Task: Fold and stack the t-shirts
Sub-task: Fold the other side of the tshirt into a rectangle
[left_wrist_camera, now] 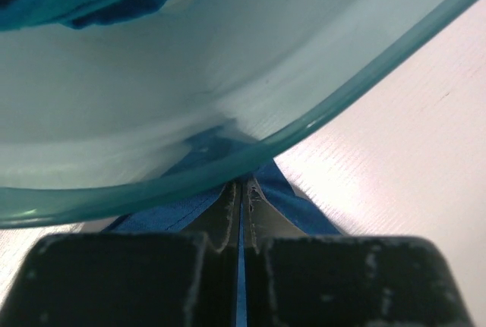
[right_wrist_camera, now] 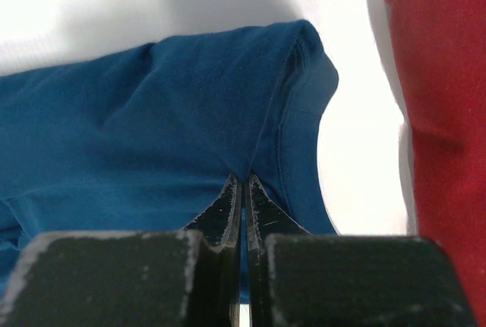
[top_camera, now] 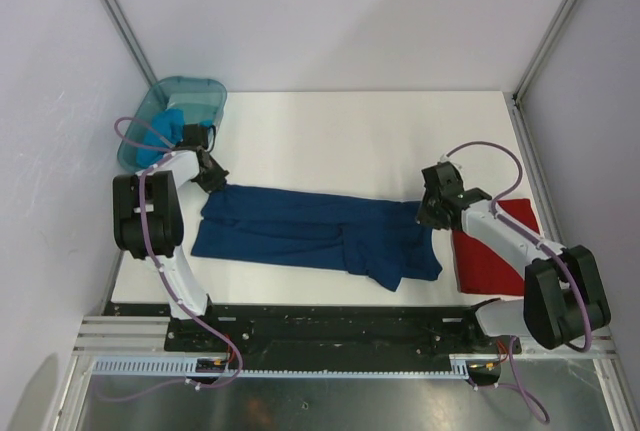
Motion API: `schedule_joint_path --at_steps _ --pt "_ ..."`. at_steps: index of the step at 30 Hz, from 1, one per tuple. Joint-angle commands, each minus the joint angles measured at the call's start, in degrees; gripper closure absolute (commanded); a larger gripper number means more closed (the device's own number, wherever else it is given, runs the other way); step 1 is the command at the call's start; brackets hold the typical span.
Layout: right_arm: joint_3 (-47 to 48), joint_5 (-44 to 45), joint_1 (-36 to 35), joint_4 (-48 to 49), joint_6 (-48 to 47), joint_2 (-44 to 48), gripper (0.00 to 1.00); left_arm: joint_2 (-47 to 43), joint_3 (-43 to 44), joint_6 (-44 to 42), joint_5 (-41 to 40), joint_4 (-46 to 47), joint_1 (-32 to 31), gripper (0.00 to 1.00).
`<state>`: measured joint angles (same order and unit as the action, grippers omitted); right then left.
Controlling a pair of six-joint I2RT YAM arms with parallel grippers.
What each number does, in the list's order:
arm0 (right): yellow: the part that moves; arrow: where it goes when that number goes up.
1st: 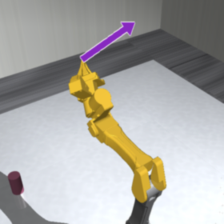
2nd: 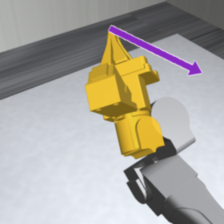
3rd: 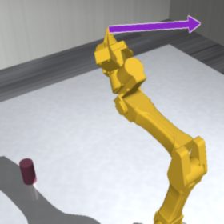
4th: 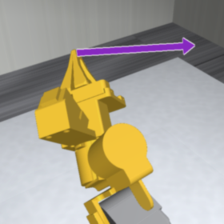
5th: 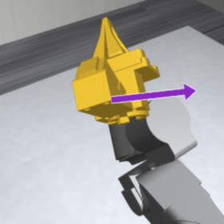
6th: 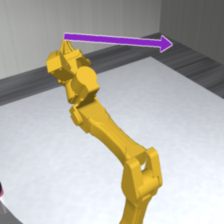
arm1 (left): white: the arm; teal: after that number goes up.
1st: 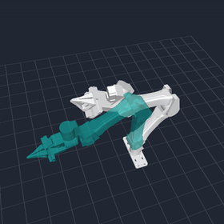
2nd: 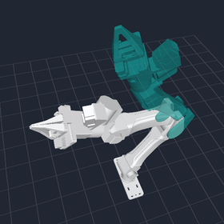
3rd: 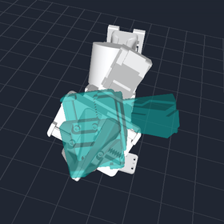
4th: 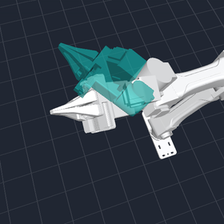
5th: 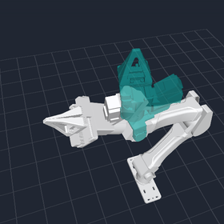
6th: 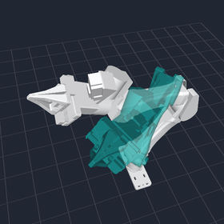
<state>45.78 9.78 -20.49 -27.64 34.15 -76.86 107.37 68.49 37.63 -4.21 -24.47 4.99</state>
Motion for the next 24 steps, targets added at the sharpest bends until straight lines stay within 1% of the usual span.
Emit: schedule_joint_path --at_steps 1,8,12,13,14,15,17,20,22,24 --pt "-1.9 -1.0 0.3 -3.1 -1.3 2.9 1.0 0.7 1.8 0.9 -2.8 0.8 0.0 1.0" --pt "-4.3 -3.2 0.0 0.2 -0.8 -0.3 1.0 0.3 1.9 0.5 -2.8 0.7 0.0 1.0" --pt "-4.3 -2.8 -0.1 0.3 -0.5 -1.9 1.0 0.1 2.1 0.1 -2.3 0.8 0.1 1.0" --pt "-4.3 -2.8 0.0 0.2 -0.6 -1.6 0.98 0.1 2.3 -0.2 -1.9 0.8 0.1 1.0" --pt "-4.3 -2.8 0.1 0.1 -0.6 -1.1 0.94 0.1 2.7 -0.7 -1.2 0.8 0.1 0.98" --pt "-4.3 -2.8 0.2 0.0 -0.7 -0.4 0.9 -0.1 3.0 -1.0 -0.7 0.8 0.0 0.96" --pt "-4.0 -3.1 0.4 -0.2 -1.0 1.6 0.78 -0.9 3.7 -2.0 0.5 0.8 0.0 0.87" --pt "-2.8 -3.5 0.4 -1.2 -1.5 4.3 0.63 -3.0 4.6 -4.0 1.8 0.8 -0.1 0.7" --pt "-2.0 -3.7 0.3 -2.5 -1.5 5.9 0.56 -5.0 4.9 -5.3 2.4 0.8 -0.2 0.6" --pt "-1.4 -3.7 0.1 -3.6 -1.4 7.7 0.52 -7.2 4.8 -6.4 3.3 0.8 -0.2 0.51"
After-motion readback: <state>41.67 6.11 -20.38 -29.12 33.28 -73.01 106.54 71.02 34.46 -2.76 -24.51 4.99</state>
